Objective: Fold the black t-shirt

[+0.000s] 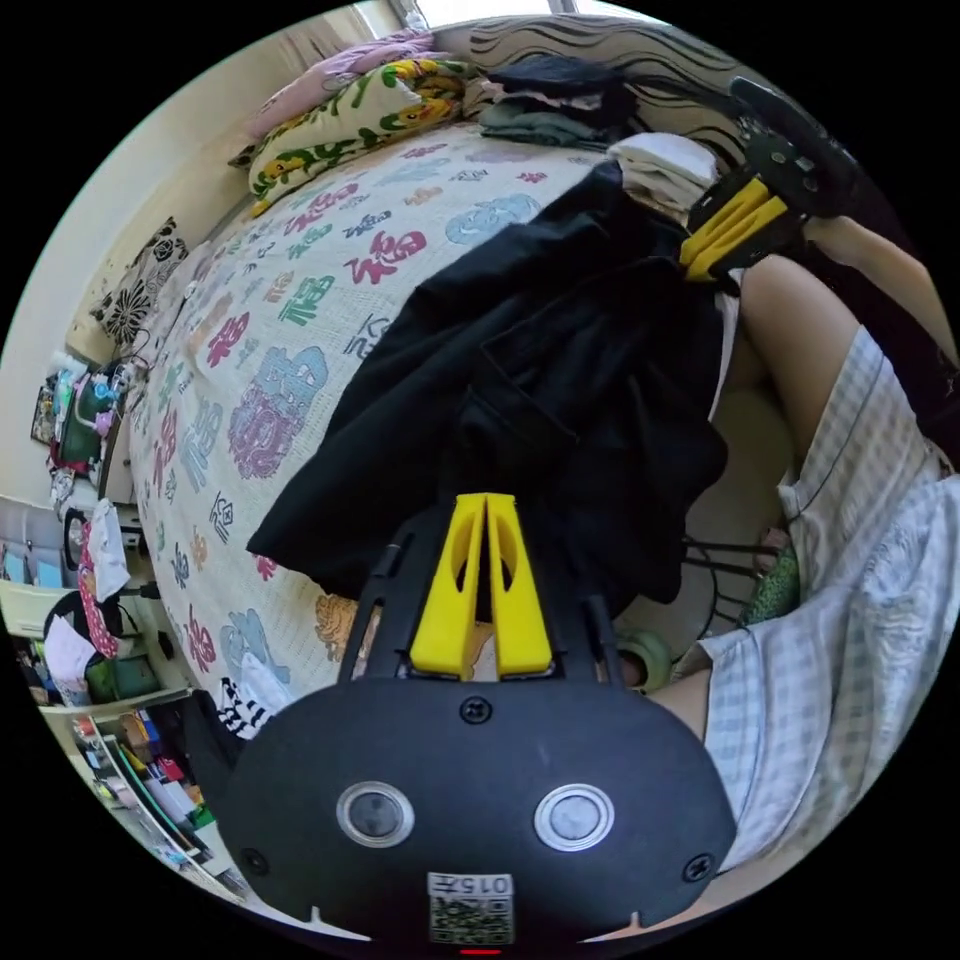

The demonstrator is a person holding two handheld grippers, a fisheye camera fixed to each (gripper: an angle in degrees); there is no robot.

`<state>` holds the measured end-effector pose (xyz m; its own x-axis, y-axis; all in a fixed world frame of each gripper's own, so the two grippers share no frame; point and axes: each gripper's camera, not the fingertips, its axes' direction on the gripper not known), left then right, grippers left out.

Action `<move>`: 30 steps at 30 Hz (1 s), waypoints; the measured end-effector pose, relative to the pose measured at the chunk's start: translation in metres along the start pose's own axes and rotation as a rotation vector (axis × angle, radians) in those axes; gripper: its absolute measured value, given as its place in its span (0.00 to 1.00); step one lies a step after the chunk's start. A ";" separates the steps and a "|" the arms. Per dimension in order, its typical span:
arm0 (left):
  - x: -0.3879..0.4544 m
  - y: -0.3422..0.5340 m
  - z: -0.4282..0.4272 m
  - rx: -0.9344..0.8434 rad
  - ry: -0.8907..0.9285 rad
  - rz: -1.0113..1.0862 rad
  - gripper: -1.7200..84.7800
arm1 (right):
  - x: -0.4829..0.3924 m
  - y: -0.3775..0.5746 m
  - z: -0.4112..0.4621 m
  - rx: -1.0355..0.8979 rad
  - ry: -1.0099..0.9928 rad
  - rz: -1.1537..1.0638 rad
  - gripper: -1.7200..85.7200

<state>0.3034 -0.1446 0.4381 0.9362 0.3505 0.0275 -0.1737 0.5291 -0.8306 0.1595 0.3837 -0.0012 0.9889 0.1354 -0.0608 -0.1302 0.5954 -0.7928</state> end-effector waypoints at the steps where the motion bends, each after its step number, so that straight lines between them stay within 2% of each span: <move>1: -0.010 0.004 -0.016 0.052 0.003 -0.034 0.02 | 0.004 0.002 -0.009 0.021 -0.007 0.016 0.02; 5: -0.037 0.004 -0.051 0.164 0.026 -0.062 0.03 | 0.036 0.003 -0.065 0.146 -0.033 0.107 0.01; 8: -0.040 0.005 -0.043 0.210 0.202 -0.040 0.07 | 0.053 -0.006 -0.087 0.180 -0.058 0.100 0.01; 10: -0.024 0.004 -0.012 0.143 0.363 0.003 0.16 | 0.058 -0.010 -0.090 0.189 -0.085 0.097 0.01; 11: -0.018 0.005 -0.005 0.130 0.369 0.011 0.17 | 0.060 -0.010 -0.089 0.188 -0.098 0.098 0.01; 14: 0.017 0.008 0.023 0.084 0.331 0.050 0.18 | 0.063 -0.005 -0.083 0.193 -0.128 0.117 0.01; 17: 0.049 0.014 0.046 0.044 0.206 0.067 0.17 | 0.068 0.003 -0.078 0.201 -0.172 0.155 0.01; 19: 0.069 0.024 0.047 0.059 0.051 0.113 0.14 | 0.072 0.008 -0.076 0.202 -0.191 0.173 0.01; 22: 0.075 0.034 0.042 0.066 -0.041 0.143 0.07 | 0.075 0.017 -0.073 0.197 -0.192 0.190 0.01; 26: 0.036 0.047 0.010 0.144 0.048 0.041 0.03 | 0.082 0.029 -0.077 0.192 -0.184 0.207 0.01; 30: -0.055 0.044 -0.049 0.343 0.052 -0.131 0.02 | 0.109 0.022 -0.098 0.225 -0.144 0.219 0.01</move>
<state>0.2588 -0.1785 0.3729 0.9699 0.2276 0.0861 -0.1353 0.7985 -0.5866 0.2709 0.3342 -0.0846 0.9176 0.3801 -0.1160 -0.3667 0.6974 -0.6157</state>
